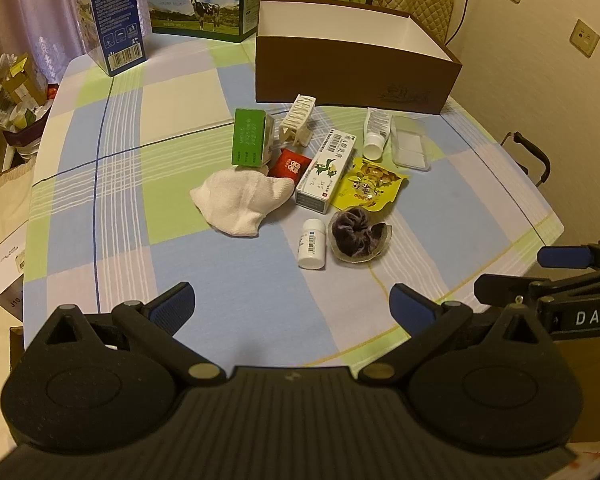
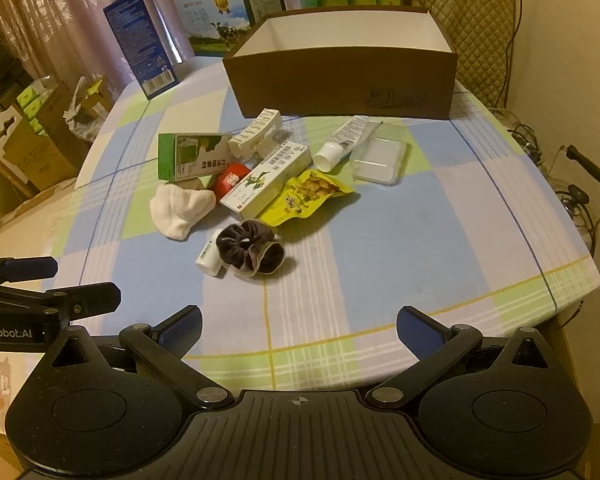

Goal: Organize objects
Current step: 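Move both tools toward the cluttered items on the tablecloth, then grasp the dark brown scrunchie with the right tool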

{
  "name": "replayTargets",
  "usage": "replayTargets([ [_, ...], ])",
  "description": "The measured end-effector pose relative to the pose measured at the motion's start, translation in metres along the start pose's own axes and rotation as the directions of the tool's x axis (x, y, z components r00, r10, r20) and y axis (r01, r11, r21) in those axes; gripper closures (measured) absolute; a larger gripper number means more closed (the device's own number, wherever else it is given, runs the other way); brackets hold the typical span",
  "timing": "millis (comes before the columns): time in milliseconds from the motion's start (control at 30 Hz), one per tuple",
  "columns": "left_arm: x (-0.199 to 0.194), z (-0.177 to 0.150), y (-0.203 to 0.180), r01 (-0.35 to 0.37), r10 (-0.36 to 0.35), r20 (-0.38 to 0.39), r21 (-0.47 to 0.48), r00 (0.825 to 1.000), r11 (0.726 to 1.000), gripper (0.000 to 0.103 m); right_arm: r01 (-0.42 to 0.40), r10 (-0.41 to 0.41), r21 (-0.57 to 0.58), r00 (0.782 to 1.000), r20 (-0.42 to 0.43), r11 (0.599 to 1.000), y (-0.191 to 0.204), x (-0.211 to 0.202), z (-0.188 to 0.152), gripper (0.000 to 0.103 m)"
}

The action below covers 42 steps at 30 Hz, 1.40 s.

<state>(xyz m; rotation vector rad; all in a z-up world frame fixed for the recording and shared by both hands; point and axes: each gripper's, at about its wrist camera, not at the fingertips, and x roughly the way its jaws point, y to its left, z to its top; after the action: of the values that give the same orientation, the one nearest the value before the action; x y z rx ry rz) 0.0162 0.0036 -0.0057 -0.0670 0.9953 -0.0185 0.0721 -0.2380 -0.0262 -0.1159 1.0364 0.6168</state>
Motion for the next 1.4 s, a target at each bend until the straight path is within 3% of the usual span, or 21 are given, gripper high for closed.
replayTargets([
  [533, 0.015, 0.013, 0.005, -0.018, 0.018, -0.02, -0.023, 1.0, 1.0, 0.001, -0.023, 0.023, -0.001, 1.0, 0.0, 1.0, -0.004, 0.016, 0.02, 0.002],
  [733, 0.027, 0.018, 0.012, -0.037, 0.036, -0.041, -0.028, 0.999, 0.999, 0.001, -0.066, 0.067, -0.034, 0.998, 0.004, 0.997, -0.005, 0.031, 0.027, 0.002],
  [1067, 0.053, 0.02, 0.031, -0.071, 0.067, -0.074, -0.047, 0.995, 0.996, 0.001, -0.114, 0.112, -0.132, 0.993, -0.027, 0.985, 0.005, 0.079, 0.031, 0.025],
  [1400, 0.073, 0.024, 0.049, -0.1, 0.094, -0.086, -0.071, 0.992, 0.992, 0.001, -0.146, 0.138, -0.184, 0.989, -0.054, 0.972, 0.014, 0.115, 0.034, 0.033],
])
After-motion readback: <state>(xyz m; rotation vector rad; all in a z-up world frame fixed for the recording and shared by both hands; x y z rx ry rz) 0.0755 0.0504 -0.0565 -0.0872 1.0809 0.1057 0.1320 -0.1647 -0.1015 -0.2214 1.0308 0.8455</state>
